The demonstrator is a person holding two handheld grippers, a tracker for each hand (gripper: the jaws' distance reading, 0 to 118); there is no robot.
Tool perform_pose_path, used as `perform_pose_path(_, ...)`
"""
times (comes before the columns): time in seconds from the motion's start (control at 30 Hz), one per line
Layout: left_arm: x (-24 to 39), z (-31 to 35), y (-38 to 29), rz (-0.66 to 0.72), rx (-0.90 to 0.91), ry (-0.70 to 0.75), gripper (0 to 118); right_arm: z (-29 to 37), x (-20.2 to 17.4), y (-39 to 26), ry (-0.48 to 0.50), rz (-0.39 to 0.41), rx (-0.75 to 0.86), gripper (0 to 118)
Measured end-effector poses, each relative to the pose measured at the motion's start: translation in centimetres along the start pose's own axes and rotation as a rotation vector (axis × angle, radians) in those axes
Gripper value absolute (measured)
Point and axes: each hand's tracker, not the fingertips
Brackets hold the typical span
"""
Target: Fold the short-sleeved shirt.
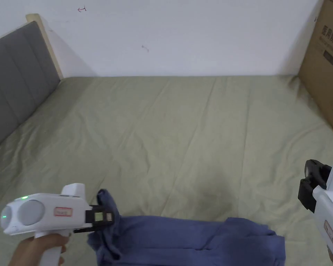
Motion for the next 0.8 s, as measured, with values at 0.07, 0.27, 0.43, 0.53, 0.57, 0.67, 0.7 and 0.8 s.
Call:
perform_pose_path(0.07, 1.3, -2.4, -0.1, -0.021, -0.017, -0.02, 3, 0.3, 0.4, -0.2, 0.0, -0.001, -0.003, 0)
perform_pose_path(0.27, 5.6, -9.0, -2.2, -0.084, -0.138, -0.014, 3, 0.9, 1.6, -0.6, -0.021, 0.0, -0.007, 0)
perform_pose_path(0.43, 6.6, -14.0, -4.1, -0.084, -0.179, 0.056, 4, 1.1, 2.5, -1.2, -0.037, -0.008, -0.021, 0)
perform_pose_path(0.53, 7.5, -14.8, -4.9, -0.034, -0.178, 0.044, 30, 1.2, 2.8, -1.4, -0.042, -0.007, -0.025, 0)
perform_pose_path(0.57, 7.5, -14.8, -5.0, -0.017, -0.174, 0.051, 54, 1.2, 2.8, -1.4, -0.043, -0.007, -0.025, 0)
perform_pose_path(0.67, 8.2, -13.4, -5.1, -0.017, -0.128, 0.017, 90, 1.2, 3.0, -1.4, -0.046, -0.007, -0.025, 0)
perform_pose_path(0.7, 8.4, -12.6, -5.0, -0.026, -0.113, 0.014, 90, 1.2, 3.1, -1.4, -0.046, -0.009, -0.024, 0)
perform_pose_path(0.8, 8.5, -10.1, -4.1, -0.081, -0.016, -0.024, 98, 1.1, 3.1, -1.3, -0.044, -0.012, -0.021, 0)
